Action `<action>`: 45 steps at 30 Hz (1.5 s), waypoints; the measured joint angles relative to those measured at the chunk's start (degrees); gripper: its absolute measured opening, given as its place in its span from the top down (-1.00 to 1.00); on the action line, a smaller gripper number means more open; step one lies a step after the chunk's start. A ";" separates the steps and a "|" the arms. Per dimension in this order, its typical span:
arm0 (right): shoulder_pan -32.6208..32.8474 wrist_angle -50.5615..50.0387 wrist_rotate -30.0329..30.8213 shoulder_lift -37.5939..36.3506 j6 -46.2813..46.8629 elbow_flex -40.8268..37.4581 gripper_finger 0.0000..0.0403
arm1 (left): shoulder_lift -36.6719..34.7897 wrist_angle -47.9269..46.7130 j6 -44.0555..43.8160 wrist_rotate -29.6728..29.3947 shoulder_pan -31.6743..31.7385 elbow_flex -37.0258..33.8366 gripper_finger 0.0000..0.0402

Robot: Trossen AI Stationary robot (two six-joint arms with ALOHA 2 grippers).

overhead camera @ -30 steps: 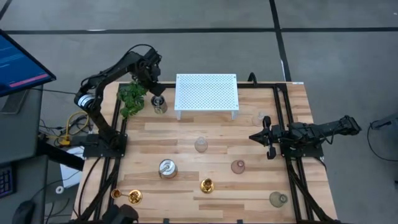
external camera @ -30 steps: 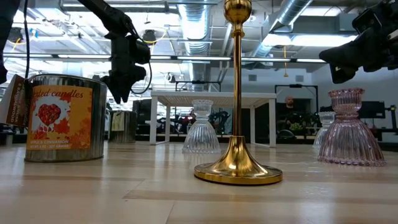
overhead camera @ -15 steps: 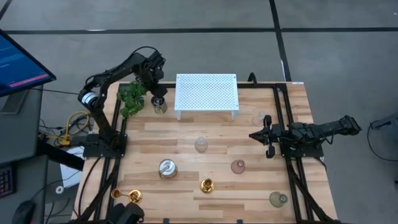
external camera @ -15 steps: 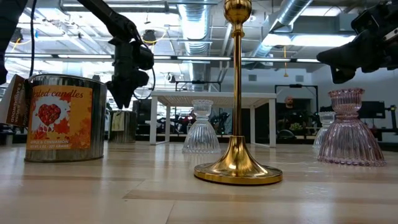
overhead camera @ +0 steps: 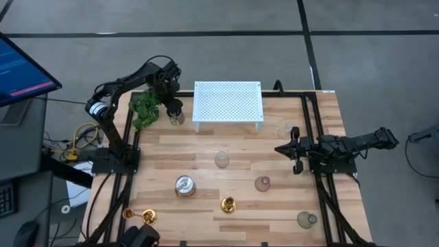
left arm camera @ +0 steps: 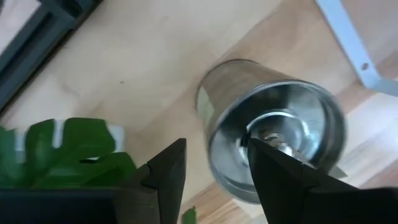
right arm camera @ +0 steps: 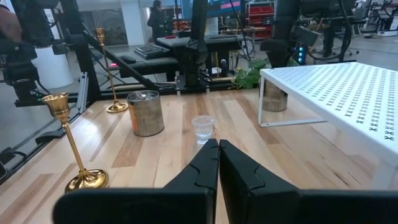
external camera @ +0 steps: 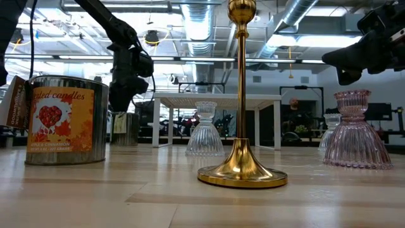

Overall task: Pick & Place candle stick holders
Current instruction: Put the top silver scented candle on the shelf

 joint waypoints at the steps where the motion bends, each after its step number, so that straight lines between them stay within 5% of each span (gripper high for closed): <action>1: 0.00 0.00 0.00 0.01 0.00 0.00 0.97 | 0.00 0.04 0.02 0.20 -0.01 0.00 0.19; 20: 0.00 0.04 1.14 0.00 -0.02 0.00 0.97 | 0.07 1.64 1.01 0.14 0.20 -1.60 0.95; 45: 0.00 -0.02 1.25 0.00 -0.07 0.00 0.97 | -8.22 2.72 -7.82 -1.26 0.04 -1.44 1.00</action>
